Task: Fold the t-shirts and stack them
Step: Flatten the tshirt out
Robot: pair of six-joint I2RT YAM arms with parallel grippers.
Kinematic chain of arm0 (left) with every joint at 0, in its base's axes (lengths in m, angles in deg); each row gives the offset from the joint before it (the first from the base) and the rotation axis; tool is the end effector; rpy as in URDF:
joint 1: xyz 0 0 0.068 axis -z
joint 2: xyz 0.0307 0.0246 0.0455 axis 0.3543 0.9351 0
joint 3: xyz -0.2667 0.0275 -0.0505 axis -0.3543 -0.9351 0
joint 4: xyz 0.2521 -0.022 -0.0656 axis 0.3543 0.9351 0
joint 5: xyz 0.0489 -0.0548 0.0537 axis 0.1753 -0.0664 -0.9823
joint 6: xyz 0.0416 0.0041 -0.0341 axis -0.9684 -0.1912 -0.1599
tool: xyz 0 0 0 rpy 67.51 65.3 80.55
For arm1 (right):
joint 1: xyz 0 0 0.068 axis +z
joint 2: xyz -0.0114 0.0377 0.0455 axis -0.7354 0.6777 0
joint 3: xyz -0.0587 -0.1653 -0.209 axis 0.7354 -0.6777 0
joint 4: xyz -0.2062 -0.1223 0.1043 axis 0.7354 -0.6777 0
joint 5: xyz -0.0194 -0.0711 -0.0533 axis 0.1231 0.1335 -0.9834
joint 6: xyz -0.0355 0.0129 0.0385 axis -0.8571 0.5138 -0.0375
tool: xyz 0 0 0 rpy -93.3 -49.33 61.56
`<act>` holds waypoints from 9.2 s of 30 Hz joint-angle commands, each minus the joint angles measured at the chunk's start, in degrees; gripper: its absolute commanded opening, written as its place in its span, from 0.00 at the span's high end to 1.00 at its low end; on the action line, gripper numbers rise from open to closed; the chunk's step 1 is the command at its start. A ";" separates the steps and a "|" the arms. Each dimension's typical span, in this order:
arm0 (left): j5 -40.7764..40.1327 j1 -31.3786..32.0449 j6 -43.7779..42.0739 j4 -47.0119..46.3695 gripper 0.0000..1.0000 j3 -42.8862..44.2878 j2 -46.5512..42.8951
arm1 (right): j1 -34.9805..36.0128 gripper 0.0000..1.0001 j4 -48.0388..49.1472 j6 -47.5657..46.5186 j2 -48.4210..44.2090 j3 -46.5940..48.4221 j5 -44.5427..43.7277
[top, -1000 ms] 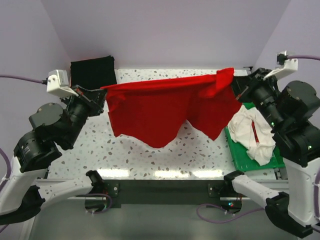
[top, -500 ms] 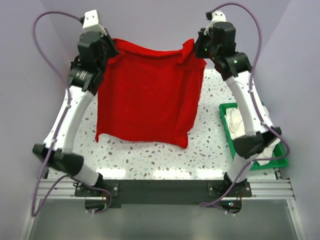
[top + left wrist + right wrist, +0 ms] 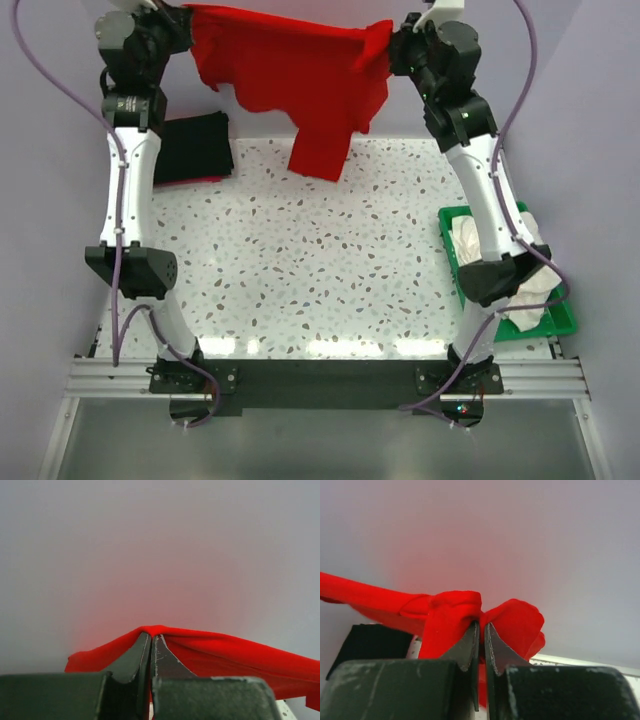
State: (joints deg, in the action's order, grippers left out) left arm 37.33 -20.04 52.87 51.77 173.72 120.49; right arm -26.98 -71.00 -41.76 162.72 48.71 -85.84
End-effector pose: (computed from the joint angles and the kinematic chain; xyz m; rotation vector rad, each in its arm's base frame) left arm 0.4132 -0.0089 0.5415 -0.1927 1.3574 -0.4341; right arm 0.3856 0.1379 0.5388 -0.0353 1.4841 0.3171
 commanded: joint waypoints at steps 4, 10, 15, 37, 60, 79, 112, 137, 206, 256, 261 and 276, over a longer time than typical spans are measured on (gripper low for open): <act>4.06 -4.23 0.88 -8.53 1.00 -17.07 -11.61 | -0.50 1.00 3.98 2.05 -14.22 -18.94 -0.78; 1.26 -4.14 8.78 -13.82 1.00 -53.27 -27.52 | -0.50 1.00 4.59 13.03 -30.48 -57.40 2.55; -1.99 -4.14 14.58 -12.23 0.45 -77.49 -39.98 | -0.50 0.49 3.20 20.68 -38.40 -83.73 7.65; -11.12 29.06 23.65 -18.39 0.34 -94.53 -27.55 | -0.50 0.16 -1.20 23.07 -42.90 -89.77 -1.57; -33.20 52.02 14.59 3.68 0.51 -73.21 -4.24 | -0.41 0.16 -0.94 21.04 -39.90 -84.93 -5.00; -26.45 27.11 30.77 5.53 1.00 -106.42 -36.46 | -0.50 0.16 0.29 22.01 -39.46 -88.61 -1.57; -18.52 2.89 26.82 3.06 1.00 -103.72 -40.72 | 9.52 0.31 3.10 28.60 -28.65 -99.34 -4.91; -18.70 1.22 23.73 12.10 0.67 -97.30 -42.91 | 31.32 0.63 -18.59 40.82 -53.17 -99.09 -8.11; -18.44 -2.29 18.12 10.79 1.00 -99.07 -53.98 | -7.35 1.00 9.53 30.45 -28.63 -90.65 6.61; -15.81 -2.73 8.45 -10.91 1.00 -29.47 -21.31 | -7.35 1.00 -0.42 21.04 -14.00 -7.43 5.64; -13.08 -4.75 7.22 -10.91 1.00 -15.49 -12.60 | -7.35 1.00 2.92 20.60 -10.28 -0.03 3.80; -11.49 -8.00 8.09 -13.46 1.00 -48.31 -28.22 | -7.70 1.00 2.58 23.67 -31.62 -51.37 0.89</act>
State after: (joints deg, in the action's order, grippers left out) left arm 26.56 -27.67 61.02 39.99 133.70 95.63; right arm -34.30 -67.94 -20.15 133.21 8.95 -83.35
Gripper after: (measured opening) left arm 0.050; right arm 0.022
